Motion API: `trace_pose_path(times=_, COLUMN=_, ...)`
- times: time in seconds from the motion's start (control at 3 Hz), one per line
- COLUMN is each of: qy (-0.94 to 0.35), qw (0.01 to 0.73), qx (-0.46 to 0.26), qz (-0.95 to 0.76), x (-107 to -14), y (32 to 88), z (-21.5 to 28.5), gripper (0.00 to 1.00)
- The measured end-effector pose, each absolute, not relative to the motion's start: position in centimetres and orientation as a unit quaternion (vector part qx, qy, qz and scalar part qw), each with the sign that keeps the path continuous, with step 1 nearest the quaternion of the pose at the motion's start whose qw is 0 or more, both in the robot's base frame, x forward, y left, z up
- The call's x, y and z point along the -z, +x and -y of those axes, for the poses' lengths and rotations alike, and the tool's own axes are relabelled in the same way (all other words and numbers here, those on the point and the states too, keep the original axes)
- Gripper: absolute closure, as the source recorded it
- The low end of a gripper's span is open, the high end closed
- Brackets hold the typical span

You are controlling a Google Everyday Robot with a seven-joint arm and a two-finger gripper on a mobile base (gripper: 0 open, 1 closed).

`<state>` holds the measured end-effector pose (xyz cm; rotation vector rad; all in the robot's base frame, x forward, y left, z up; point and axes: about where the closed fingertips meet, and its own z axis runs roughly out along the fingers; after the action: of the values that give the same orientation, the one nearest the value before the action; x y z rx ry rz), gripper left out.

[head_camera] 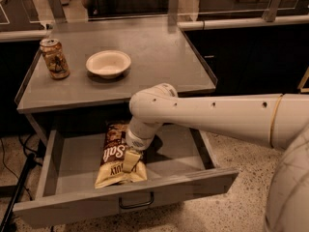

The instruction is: Pick brown chip bag from top drawer and place on counter

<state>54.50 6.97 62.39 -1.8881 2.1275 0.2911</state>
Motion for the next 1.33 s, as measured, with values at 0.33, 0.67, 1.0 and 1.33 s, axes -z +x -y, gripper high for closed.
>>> trace_pose_path(times=0.33, qy=-0.654, qw=0.141, qx=-0.101, qz=-0.737, x=-62.39, y=54.50, z=-6.97, gripper=0.66)
trace_pose_path(times=0.67, qy=-0.654, qw=0.141, qx=-0.101, qz=-0.737, x=-62.39, y=54.50, z=-6.97, gripper=0.97)
trace_pose_path(times=1.0, qy=-0.654, qw=0.141, qx=-0.101, qz=-0.737, x=-62.43, y=54.50, z=-6.97, gripper=1.00)
trace_pose_path(times=1.33, qy=-0.654, qw=0.141, qx=-0.101, qz=-0.737, x=-63.18, y=54.51, z=-6.97, gripper=1.00)
